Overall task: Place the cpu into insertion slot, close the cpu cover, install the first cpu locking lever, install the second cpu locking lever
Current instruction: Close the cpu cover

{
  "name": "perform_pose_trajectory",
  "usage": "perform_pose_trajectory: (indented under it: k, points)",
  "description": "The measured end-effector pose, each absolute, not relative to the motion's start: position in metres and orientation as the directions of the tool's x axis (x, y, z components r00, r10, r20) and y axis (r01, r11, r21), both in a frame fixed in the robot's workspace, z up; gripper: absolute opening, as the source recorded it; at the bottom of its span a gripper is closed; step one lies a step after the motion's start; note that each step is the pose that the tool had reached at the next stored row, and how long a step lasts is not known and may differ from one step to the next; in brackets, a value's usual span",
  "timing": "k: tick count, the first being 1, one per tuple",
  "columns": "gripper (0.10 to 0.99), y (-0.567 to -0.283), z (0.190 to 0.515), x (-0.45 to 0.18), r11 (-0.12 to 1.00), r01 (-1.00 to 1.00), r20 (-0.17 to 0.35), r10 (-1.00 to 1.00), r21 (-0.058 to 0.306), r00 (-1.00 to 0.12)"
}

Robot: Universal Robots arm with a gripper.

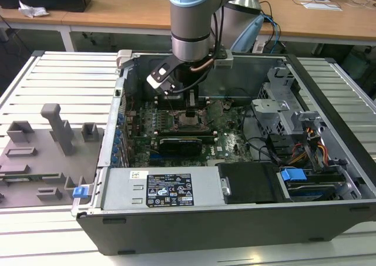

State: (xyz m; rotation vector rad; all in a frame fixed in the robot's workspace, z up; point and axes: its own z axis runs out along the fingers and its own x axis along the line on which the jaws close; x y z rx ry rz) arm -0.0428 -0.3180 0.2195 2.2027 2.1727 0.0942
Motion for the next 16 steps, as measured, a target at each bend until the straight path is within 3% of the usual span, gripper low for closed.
perform_pose_trajectory:
  k: [16]
  points:
    - [0.106,-0.318,0.223,-0.0428,-0.016,0.997,0.011,1.0,0.076,0.015]
